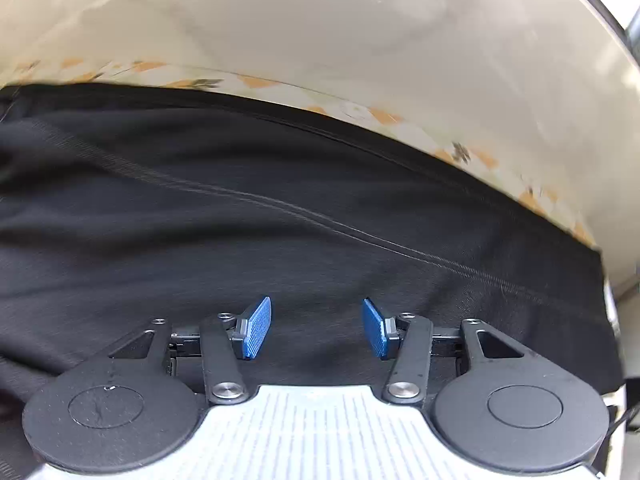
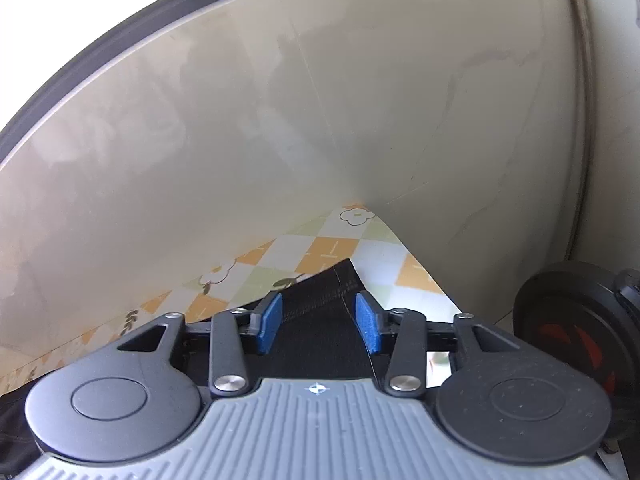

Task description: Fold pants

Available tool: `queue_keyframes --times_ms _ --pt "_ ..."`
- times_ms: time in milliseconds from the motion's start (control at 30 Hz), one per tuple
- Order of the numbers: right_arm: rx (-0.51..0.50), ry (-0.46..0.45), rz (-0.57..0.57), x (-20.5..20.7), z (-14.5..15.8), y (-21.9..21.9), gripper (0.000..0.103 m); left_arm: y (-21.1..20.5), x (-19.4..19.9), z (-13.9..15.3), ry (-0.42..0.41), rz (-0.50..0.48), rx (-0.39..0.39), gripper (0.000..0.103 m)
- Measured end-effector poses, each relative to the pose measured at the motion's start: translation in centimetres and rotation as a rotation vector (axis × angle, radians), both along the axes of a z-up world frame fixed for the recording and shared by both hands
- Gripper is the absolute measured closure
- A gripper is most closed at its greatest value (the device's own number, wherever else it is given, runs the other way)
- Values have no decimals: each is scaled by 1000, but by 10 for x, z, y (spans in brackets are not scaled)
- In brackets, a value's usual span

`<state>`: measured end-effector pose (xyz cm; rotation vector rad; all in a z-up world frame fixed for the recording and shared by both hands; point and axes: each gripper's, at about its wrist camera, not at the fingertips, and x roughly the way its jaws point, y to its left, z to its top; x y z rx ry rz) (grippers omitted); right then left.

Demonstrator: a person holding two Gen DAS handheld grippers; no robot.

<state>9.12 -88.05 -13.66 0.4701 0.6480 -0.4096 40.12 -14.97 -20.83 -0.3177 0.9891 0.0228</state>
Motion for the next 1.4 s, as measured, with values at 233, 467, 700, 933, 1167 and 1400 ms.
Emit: queue_keyframes --times_ms 233,467,700,933,1167,1400 --pt "-18 5 -69 -79 33 63 35 100 -43 34 -43 83 -103 51" --pt "29 93 -70 -124 24 161 17 221 -117 50 -35 250 -162 51" --pt "-41 213 35 -135 -12 271 18 303 -197 43 0 365 -178 51" --pt "-178 308 151 -133 -38 347 15 357 -259 41 34 449 -197 52" --pt "-159 347 151 -137 -60 358 13 377 -287 29 31 502 -240 54" --pt "-173 328 157 -147 -66 360 0 396 -304 18 42 587 -278 54"
